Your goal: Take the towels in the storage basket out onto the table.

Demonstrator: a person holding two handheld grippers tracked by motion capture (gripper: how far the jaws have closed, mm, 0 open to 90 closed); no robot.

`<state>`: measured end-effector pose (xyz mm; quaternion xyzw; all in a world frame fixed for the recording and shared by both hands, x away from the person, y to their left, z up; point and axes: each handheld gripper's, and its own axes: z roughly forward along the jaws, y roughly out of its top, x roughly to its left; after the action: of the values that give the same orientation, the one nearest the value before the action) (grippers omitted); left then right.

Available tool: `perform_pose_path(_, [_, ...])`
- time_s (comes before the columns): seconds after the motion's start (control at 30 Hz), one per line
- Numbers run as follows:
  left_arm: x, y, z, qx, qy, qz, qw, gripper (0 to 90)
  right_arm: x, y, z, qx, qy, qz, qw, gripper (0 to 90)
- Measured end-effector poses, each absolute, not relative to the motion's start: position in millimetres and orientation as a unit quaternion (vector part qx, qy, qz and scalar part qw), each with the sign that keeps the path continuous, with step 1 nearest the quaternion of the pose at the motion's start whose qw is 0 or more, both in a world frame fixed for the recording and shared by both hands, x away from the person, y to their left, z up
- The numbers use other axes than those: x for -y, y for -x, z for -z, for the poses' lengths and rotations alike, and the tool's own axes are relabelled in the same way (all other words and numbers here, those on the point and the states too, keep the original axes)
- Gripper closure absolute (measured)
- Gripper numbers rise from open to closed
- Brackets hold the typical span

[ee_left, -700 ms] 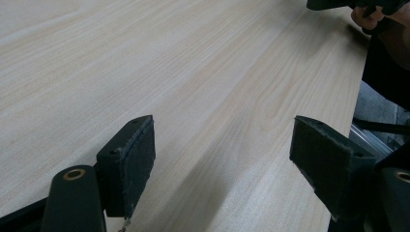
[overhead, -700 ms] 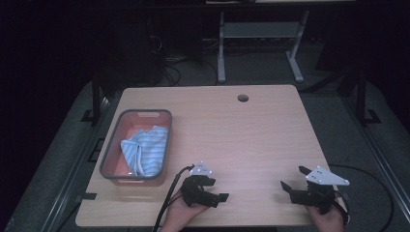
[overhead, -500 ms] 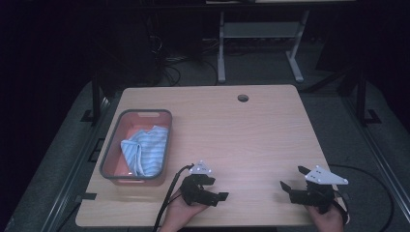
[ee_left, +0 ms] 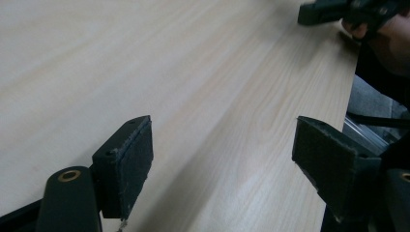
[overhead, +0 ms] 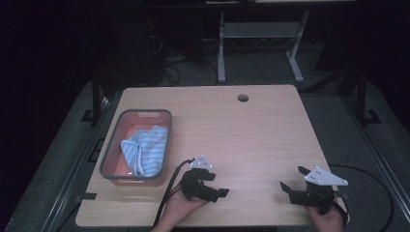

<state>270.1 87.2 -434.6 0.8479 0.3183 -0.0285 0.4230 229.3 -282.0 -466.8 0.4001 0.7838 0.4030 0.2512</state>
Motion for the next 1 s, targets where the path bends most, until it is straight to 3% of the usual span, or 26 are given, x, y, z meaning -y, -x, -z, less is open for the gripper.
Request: perform_pose_path(1.0, [-96.4,-309.5,378.9,-0.329,-0.849,0.017,0.414,20.9,278.8,-227.0,466.1,-0.785,-0.398,-0.399,0.256,14.5])
